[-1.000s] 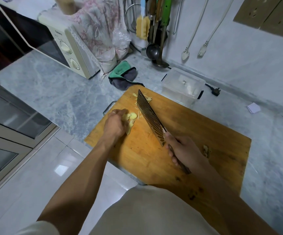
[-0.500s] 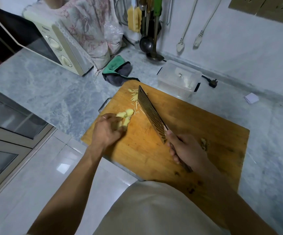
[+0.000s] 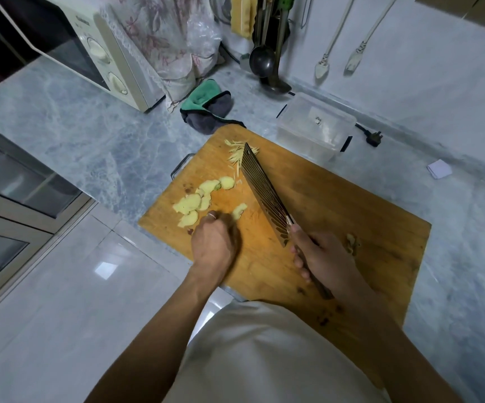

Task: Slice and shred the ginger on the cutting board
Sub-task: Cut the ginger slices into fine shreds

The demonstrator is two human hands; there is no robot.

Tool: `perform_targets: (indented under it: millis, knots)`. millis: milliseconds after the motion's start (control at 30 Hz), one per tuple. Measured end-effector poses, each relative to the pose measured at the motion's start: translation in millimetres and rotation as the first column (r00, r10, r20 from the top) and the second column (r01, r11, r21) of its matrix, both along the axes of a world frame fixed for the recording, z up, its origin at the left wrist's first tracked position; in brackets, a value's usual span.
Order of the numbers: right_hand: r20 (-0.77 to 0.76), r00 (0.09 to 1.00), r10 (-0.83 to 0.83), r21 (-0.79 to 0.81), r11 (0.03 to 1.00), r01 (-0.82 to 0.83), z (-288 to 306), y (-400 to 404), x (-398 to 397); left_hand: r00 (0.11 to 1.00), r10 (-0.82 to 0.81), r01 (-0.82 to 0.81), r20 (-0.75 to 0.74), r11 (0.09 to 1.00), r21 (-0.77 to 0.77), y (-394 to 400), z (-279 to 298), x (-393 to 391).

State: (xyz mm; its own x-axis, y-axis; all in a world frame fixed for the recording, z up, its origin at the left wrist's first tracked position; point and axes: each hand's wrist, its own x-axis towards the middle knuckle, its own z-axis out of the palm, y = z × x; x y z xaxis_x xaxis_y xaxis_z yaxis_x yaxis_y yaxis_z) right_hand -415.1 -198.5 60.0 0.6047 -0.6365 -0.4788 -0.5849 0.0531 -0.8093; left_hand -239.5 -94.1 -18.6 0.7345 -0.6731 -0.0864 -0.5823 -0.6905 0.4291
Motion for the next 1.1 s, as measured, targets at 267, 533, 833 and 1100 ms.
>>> perform_targets:
  millis: [267,533,833,1100]
  knots:
    - [0.003,0.997,-0.076,0.031,0.997,0.076,-2,2,-13,0.948,0.05,-0.134,-0.315,0.959,-0.249,-8,-10,-37]
    - [0.023,0.991,-0.13,0.097,0.987,0.127,2,6,-21,0.953,0.297,-0.302,-0.061,0.947,-0.108,19,0,39]
    - [0.066,0.989,-0.136,0.151,0.981,0.125,1,17,-8,0.925,0.31,-0.362,-0.22,0.894,-0.263,34,7,65]
    - [0.073,0.983,-0.169,0.129,0.979,0.158,2,26,25,0.654,0.406,-0.66,-0.638,0.718,-0.22,44,5,96]
